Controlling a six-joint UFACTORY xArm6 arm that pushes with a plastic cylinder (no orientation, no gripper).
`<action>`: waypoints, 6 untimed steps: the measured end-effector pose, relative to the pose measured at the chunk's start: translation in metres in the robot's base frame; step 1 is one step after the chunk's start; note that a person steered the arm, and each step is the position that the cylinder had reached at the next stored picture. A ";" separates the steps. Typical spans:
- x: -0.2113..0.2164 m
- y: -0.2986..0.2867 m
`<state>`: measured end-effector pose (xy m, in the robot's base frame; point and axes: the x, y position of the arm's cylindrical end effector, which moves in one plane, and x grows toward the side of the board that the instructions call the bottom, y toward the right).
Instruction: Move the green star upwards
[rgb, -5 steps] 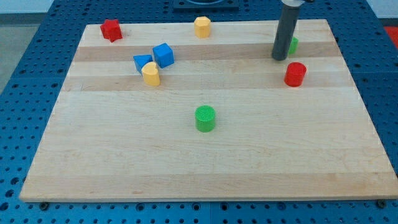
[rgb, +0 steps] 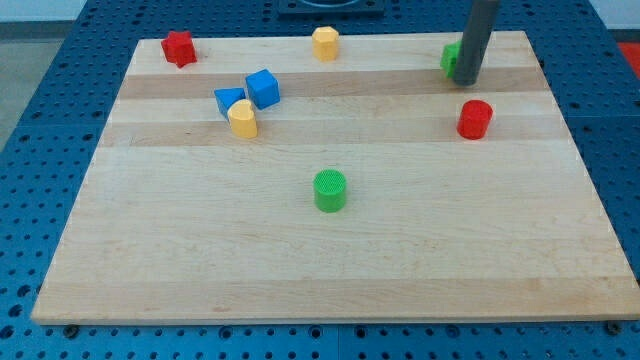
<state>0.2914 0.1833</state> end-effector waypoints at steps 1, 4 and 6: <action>-0.001 -0.001; -0.001 -0.011; -0.008 -0.013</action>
